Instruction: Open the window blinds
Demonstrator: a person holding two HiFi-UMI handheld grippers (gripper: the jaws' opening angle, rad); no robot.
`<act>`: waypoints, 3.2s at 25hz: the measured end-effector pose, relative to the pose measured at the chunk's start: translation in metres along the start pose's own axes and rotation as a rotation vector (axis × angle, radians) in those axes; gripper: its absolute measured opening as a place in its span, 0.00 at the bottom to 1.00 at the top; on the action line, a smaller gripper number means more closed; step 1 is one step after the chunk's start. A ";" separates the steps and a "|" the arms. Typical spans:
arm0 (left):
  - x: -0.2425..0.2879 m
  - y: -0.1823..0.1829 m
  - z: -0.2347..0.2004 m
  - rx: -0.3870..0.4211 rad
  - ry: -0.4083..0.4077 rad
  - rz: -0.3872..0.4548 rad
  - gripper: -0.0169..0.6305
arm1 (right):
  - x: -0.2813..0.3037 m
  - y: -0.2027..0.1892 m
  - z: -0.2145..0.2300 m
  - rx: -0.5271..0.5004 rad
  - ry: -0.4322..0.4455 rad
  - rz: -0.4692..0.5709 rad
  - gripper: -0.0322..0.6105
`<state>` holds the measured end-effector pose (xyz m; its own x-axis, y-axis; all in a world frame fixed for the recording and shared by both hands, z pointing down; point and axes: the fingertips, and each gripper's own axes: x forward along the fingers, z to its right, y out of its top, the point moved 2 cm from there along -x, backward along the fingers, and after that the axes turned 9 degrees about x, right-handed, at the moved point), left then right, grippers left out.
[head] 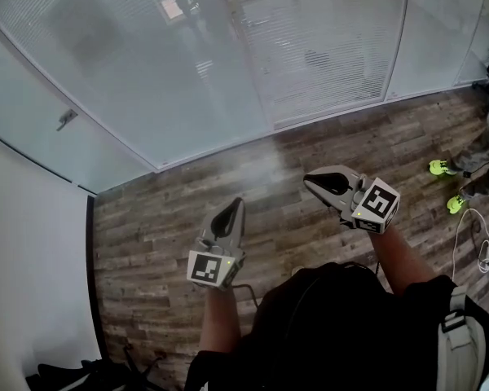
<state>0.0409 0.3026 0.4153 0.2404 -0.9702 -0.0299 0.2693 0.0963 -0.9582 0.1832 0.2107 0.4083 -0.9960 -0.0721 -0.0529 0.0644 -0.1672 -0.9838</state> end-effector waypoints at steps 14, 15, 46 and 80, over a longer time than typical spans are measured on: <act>0.012 -0.016 -0.039 -0.044 -0.078 0.018 0.03 | 0.039 -0.008 0.011 -0.014 -0.068 -0.023 0.06; 0.011 -0.019 -0.041 -0.046 -0.079 0.018 0.03 | 0.040 -0.007 0.011 -0.009 -0.074 -0.025 0.06; 0.092 -0.042 -0.108 -0.063 -0.020 -0.011 0.03 | 0.117 0.003 0.113 -0.011 0.024 -0.068 0.06; 0.252 -0.054 -0.197 0.016 0.048 -0.062 0.03 | 0.167 0.046 0.300 0.021 0.057 0.024 0.06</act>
<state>-0.0967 0.0089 0.4039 0.1776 -0.9840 0.0150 0.2971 0.0391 -0.9540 0.0383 -0.1044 0.4059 -0.9960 -0.0199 -0.0867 0.0889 -0.1864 -0.9784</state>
